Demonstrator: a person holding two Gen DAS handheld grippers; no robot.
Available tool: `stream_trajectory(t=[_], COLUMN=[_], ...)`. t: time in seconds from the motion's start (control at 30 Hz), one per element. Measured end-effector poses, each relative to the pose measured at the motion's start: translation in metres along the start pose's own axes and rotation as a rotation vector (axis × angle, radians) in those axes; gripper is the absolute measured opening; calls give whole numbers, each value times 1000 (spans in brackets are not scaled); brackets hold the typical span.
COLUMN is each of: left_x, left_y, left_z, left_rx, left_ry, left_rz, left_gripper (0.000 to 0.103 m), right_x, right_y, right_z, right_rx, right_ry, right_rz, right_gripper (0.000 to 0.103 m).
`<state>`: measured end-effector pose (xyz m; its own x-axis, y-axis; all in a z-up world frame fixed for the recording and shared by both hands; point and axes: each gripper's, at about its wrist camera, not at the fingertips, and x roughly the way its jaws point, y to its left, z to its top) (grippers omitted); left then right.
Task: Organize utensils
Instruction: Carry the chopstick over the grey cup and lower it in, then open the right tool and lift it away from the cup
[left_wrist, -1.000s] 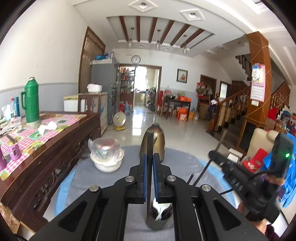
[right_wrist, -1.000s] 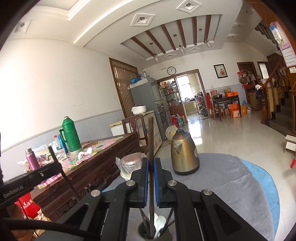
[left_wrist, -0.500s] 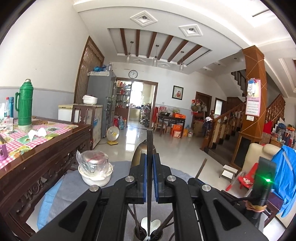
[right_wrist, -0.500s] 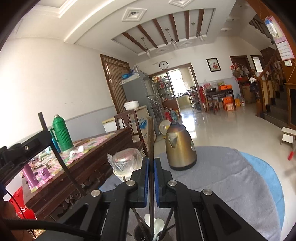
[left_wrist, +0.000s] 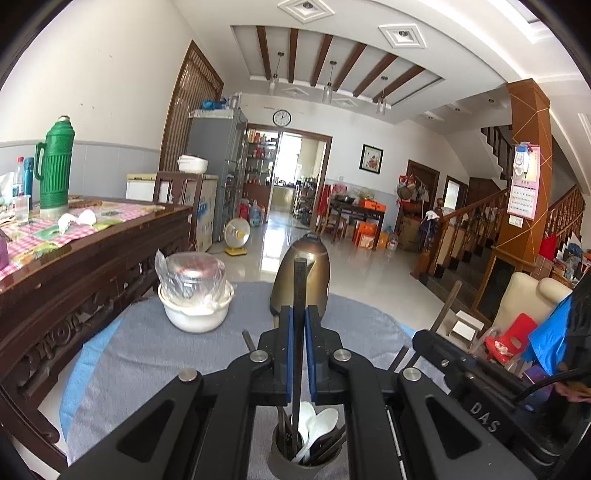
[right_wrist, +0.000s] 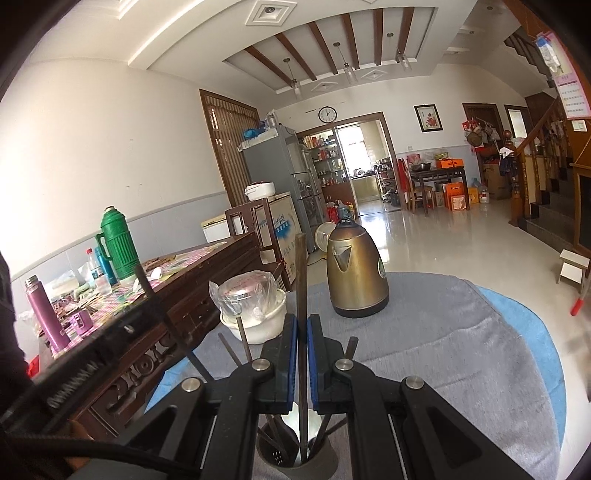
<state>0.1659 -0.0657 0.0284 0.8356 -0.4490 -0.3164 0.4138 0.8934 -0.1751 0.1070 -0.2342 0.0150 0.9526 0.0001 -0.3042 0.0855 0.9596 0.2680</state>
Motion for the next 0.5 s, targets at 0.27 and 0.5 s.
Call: stream_trajectory(t=[0.27,0.5], left_x=[-7,-14], left_y=[0,-5], left_z=[-10,-14], left_rx=[15,82], left_ry=[29,52], left_rz=[-12,27], left_gripper=[7,7], right_x=[-4,4], right_y=[-2,-3], right_z=[-9,-14], right_rx=[-4,17], right_ry=[33,102], right_rz=[7,36], right_gripper=[6,7])
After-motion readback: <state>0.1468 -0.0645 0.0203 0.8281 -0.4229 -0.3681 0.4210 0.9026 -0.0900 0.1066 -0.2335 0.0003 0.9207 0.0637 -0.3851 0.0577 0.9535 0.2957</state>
